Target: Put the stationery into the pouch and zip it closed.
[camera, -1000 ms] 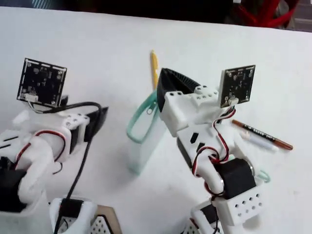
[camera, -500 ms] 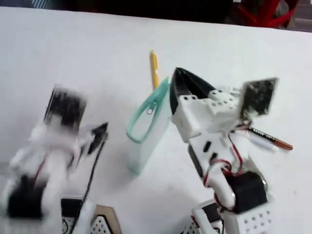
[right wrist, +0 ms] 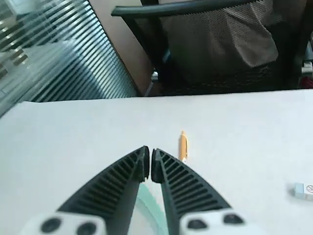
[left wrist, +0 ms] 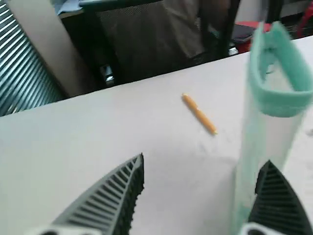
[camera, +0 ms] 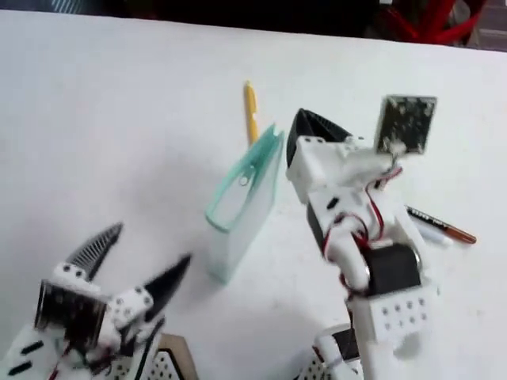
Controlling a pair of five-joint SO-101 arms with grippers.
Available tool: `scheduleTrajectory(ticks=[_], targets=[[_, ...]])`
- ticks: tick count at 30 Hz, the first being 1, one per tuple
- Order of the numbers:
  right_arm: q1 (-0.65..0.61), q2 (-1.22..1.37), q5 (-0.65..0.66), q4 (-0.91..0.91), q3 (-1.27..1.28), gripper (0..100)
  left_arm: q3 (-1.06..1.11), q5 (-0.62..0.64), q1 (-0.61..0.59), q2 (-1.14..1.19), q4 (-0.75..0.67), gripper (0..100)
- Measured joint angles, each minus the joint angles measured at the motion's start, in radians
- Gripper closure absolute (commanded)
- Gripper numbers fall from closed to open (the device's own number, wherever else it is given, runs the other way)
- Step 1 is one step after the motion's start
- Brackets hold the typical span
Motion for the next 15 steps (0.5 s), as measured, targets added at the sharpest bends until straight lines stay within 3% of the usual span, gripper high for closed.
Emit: scheduleTrajectory(ticks=[5, 9, 15], targets=[[0.006, 0.094, 0.000, 0.000, -0.038, 98.1, 0.028, 0.066, 0.264, -0.002, -0.005, 65], [0.006, 0.097, 0.000, 0.003, -0.041, 98.1, 0.147, 0.173, 0.272, -0.002, -0.144, 65], [0.012, 0.097, 0.000, 0.021, -0.041, 98.1, 0.381, 0.198, 0.210, -0.002, -0.385, 65]])
